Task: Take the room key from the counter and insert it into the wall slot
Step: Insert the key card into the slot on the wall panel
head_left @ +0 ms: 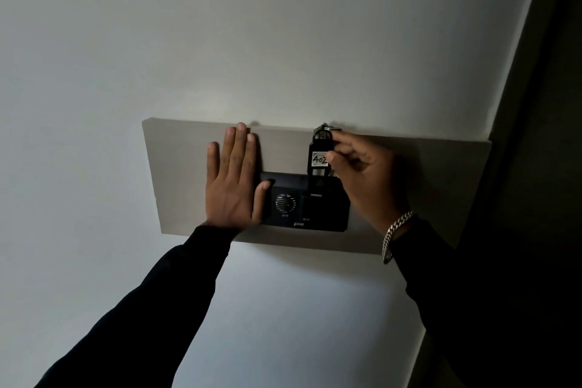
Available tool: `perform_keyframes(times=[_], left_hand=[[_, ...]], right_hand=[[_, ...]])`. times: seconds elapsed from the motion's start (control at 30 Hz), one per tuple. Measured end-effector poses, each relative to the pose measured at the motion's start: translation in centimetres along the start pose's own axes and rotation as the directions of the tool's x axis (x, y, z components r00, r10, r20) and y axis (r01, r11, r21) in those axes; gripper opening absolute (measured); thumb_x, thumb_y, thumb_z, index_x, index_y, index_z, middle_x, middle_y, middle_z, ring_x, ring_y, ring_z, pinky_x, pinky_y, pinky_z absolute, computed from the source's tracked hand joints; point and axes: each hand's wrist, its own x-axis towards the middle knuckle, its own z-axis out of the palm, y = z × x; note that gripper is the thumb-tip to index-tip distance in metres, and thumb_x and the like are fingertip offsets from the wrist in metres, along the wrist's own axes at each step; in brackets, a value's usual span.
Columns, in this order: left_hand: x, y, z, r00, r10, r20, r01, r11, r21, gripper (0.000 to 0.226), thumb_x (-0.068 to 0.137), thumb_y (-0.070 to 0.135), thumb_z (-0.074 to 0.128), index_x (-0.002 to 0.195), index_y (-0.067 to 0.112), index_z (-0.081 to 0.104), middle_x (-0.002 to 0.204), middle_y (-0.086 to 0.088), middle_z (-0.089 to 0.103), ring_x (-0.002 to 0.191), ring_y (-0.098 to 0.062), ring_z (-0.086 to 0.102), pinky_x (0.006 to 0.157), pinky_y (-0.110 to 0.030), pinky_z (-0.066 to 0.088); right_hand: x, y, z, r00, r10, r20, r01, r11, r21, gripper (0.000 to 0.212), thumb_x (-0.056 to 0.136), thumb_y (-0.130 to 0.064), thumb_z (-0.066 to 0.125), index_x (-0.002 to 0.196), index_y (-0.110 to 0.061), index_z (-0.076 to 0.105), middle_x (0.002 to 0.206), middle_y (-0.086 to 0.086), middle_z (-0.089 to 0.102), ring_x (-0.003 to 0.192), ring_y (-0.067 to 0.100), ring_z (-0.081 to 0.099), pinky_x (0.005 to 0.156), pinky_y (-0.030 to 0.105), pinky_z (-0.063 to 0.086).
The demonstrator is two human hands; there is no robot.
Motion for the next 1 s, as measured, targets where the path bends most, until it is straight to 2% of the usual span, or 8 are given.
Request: perform_keyframes(times=[0.17, 0.33, 0.47, 0.6, 0.73, 0.87, 0.93, 1.0], left_hand=[[0.0, -0.1, 0.4, 0.998, 0.008, -0.058, -0.008, 1.0, 0.001, 0.07, 0.1, 0.045, 0.021, 0.157, 0.005, 0.017, 0.164, -0.021, 0.023, 0.158, -0.028, 0.008, 0.129, -0.05, 0.003], [0.1, 0.0, 0.2, 0.998, 0.011, -0.067, -0.011, 1.0, -0.007, 0.07, 0.099, 0.044, 0.023, 0.156, 0.003, 0.019, 0.163, -0.022, 0.025, 0.158, -0.027, 0.008, 0.128, -0.05, 0.005], [0.0, -0.2, 0.4, 0.997, 0.022, -0.069, -0.022, 1.0, -0.002, 0.07, 0.099, 0.044, 0.025, 0.156, 0.004, 0.019, 0.165, -0.018, 0.021, 0.158, -0.029, 0.01, 0.129, -0.05, 0.005], [0.0, -0.2, 0.6, 0.996, 0.027, -0.086, -0.027, 1.0, 0.002, 0.07, 0.099, 0.044, 0.026, 0.156, 0.004, 0.02, 0.167, -0.012, 0.014, 0.157, -0.03, 0.012, 0.129, -0.05, 0.005], [0.0, -0.3, 0.6, 0.996, 0.026, -0.086, -0.026, 1.0, -0.003, 0.07, 0.099, 0.043, 0.027, 0.156, 0.004, 0.02, 0.166, -0.016, 0.019, 0.157, -0.03, 0.013, 0.129, -0.051, 0.006], [0.0, -0.2, 0.6, 0.996, 0.022, -0.085, -0.022, 1.0, -0.002, 0.07, 0.098, 0.043, 0.028, 0.156, 0.004, 0.021, 0.165, -0.019, 0.024, 0.157, -0.03, 0.013, 0.129, -0.051, 0.006], [0.0, -0.2, 0.5, 0.997, 0.019, -0.081, -0.019, 1.0, -0.003, 0.07, 0.098, 0.043, 0.027, 0.156, 0.004, 0.021, 0.164, -0.02, 0.025, 0.157, -0.03, 0.013, 0.129, -0.051, 0.006], [0.0, -0.2, 0.4, 0.997, 0.021, -0.078, -0.022, 1.0, -0.008, 0.069, 0.099, 0.043, 0.027, 0.156, 0.004, 0.021, 0.165, -0.019, 0.023, 0.157, -0.03, 0.013, 0.128, -0.051, 0.006]], right_hand=[[-0.1, -0.4, -0.3, 1.0, -0.019, 0.017, 0.019, 1.0, -0.007, 0.031, 0.085, -0.009, 0.066, 0.115, -0.01, 0.066, 0.082, 0.01, 0.072, 0.072, 0.012, 0.067, 0.075, 0.028, 0.057], [-1.2, 0.0, 0.1, 0.998, -0.04, 0.057, 0.046, 0.992, -0.118, 0.029, 0.082, -0.014, 0.068, 0.111, -0.015, 0.069, 0.076, -0.01, 0.068, 0.069, 0.002, 0.065, 0.07, 0.017, 0.052], [-1.8, 0.3, 0.2, 0.998, 0.008, 0.064, 0.001, 0.99, -0.14, 0.029, 0.079, -0.022, 0.068, 0.107, -0.02, 0.069, 0.074, -0.013, 0.067, 0.067, 0.004, 0.066, 0.067, 0.019, 0.05], [-1.8, 0.1, -0.3, 0.992, 0.093, 0.081, -0.081, 0.986, -0.145, 0.027, 0.074, -0.024, 0.071, 0.101, -0.018, 0.071, 0.075, -0.003, 0.072, 0.069, 0.014, 0.069, 0.069, 0.028, 0.054], [-0.8, -1.1, -0.7, 0.981, 0.193, -0.004, -0.192, 0.977, -0.093, 0.025, 0.069, -0.033, 0.076, 0.088, -0.017, 0.071, 0.073, 0.006, 0.073, 0.067, 0.019, 0.069, 0.066, 0.033, 0.055], [1.0, -3.1, 0.1, 0.967, 0.253, -0.014, -0.249, 0.943, -0.221, 0.043, 0.064, -0.055, 0.073, 0.075, -0.014, 0.067, 0.064, 0.004, 0.07, 0.057, 0.019, 0.067, 0.06, 0.036, 0.056], [1.7, -4.0, 0.8, 0.981, 0.18, -0.067, -0.191, 0.911, -0.366, 0.038, 0.067, -0.05, 0.073, 0.067, -0.013, 0.064, 0.058, 0.0, 0.067, 0.058, 0.019, 0.065, 0.06, 0.033, 0.056], [2.3, -4.6, 1.6, 0.994, 0.084, -0.07, -0.107, 0.872, -0.477, 0.022, 0.071, -0.035, 0.07, 0.066, -0.014, 0.065, 0.059, -0.001, 0.068, 0.065, 0.021, 0.066, 0.068, 0.033, 0.057]])
